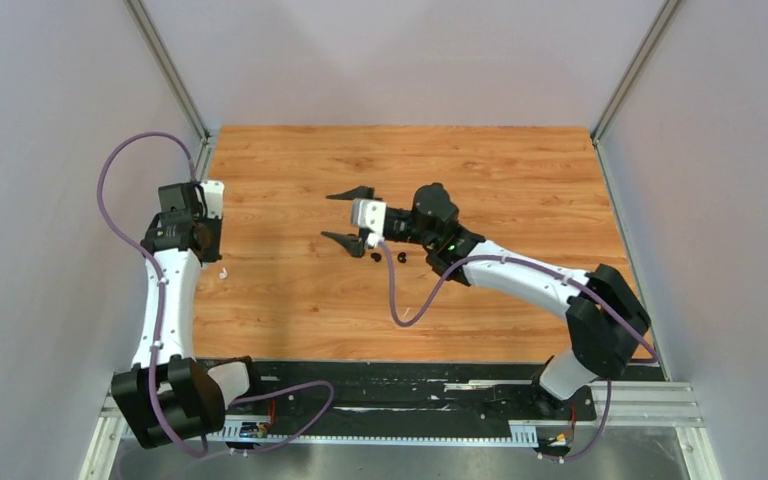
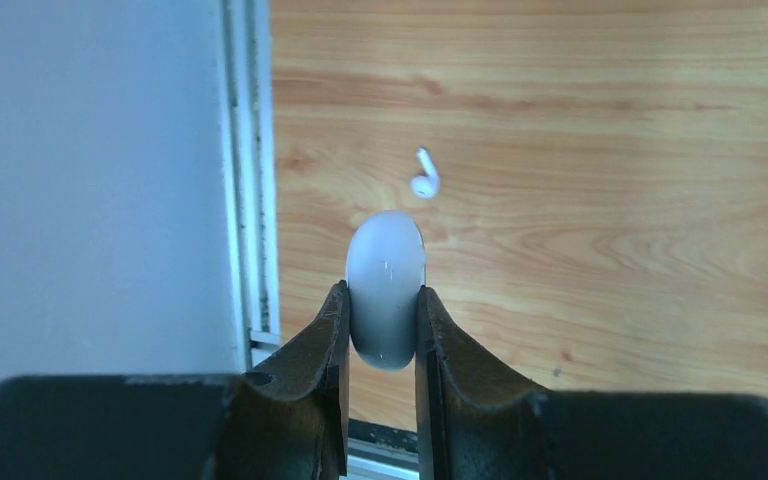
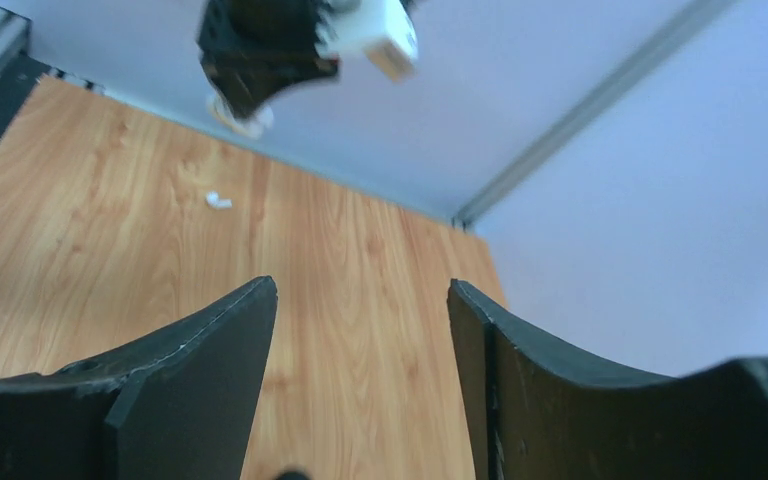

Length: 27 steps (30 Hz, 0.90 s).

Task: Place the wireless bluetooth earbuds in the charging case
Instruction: Move the earbud to the center of the board.

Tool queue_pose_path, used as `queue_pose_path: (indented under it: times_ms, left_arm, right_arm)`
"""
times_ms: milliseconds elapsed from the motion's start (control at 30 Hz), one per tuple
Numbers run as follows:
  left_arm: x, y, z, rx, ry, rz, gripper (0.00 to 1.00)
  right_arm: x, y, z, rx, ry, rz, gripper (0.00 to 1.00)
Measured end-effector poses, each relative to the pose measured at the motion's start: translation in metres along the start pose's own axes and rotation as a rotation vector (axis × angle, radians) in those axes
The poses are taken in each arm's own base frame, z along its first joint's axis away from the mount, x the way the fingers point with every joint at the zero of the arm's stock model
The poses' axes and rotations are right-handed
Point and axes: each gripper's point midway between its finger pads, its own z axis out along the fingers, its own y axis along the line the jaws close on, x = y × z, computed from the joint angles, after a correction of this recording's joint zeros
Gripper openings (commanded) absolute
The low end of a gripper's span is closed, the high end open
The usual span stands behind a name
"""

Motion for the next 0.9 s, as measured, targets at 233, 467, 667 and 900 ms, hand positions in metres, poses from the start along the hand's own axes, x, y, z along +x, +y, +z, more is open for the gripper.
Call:
queue_pose_path:
  times_ms: [233, 467, 667, 900]
  left_arm:
    - [0.004, 0.049, 0.033, -0.086, 0.028, -0.036, 0.00]
    - [0.026, 0.054, 0.079, -0.008, 0.083, -0.052, 0.00]
    - [0.037, 0.046, 0.104, 0.060, 0.099, -0.054, 0.00]
    - [0.034, 0.038, 0.125, 0.121, 0.078, -0.052, 0.00]
  right_arm:
    - [0.032, -0.020, -0.073, 0.094, 0.250, 0.214, 0.68]
    - [-0.015, -0.011, -0.112, 0.131, 0.251, 0.265, 0.68]
    - [-0.042, -0.021, -0.127, 0.196, 0.226, 0.269, 0.69]
    - [-0.030, -0.018, -0.132, 0.223, 0.272, 0.318, 0.69]
